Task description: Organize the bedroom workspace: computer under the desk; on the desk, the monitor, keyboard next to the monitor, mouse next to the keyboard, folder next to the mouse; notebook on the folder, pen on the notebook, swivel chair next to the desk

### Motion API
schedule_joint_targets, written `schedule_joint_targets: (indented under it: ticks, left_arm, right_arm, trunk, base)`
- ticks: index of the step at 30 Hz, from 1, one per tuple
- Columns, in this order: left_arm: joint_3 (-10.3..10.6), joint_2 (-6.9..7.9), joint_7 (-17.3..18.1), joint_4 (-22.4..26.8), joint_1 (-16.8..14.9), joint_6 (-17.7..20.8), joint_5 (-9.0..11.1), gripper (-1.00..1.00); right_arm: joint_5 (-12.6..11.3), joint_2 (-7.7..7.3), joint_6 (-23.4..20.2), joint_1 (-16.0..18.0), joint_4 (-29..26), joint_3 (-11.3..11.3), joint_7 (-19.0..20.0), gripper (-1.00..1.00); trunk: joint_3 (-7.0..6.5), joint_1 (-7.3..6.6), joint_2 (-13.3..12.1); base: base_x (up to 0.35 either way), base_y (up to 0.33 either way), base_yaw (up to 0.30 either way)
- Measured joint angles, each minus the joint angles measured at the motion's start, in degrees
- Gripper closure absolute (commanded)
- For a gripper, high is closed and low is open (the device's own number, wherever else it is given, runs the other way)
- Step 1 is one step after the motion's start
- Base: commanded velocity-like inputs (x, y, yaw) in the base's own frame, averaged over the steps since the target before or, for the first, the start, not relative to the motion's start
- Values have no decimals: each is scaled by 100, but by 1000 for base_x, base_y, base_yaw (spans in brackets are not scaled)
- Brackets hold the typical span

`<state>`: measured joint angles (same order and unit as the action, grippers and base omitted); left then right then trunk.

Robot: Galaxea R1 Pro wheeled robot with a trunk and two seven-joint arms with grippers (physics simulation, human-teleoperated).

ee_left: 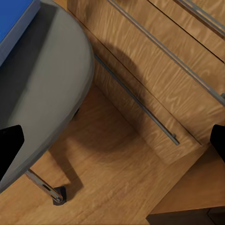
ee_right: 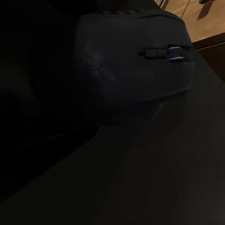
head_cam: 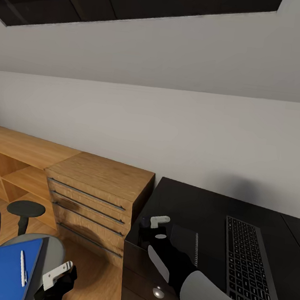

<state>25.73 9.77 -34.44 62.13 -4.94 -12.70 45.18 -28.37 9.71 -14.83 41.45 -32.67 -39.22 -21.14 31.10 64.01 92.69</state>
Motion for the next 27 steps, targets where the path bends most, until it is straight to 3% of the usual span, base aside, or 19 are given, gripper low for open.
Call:
schedule_joint_targets:
  ticks: [6,18,19,27]
  left_arm:
    - [1,-1,0,0,-1,-3,-3,-100]
    - [1,0,0,-3,0,-4,-2,-100]
    - [1,2,0,-3,0,-4,-2,-100]
    - [0,3,0,-2,-1,-6,-6,-100]
  right_arm:
    - [-52,0,-13,-4,6,-4,8,100]
    - [-53,0,-11,-4,6,-4,5,100]
    - [-52,0,-11,-4,6,-4,5,-100]
    - [-63,0,-8,-4,-1,-5,2,-100]
  trunk:
    - [-52,-65,-119]
    - [-53,-66,-121]
    - [-53,-66,-121]
    - [-70,-87,-159]
  base:
    - [0,0,0]
    - [0,0,0]
    - [0,0,0]
    - [0,0,0]
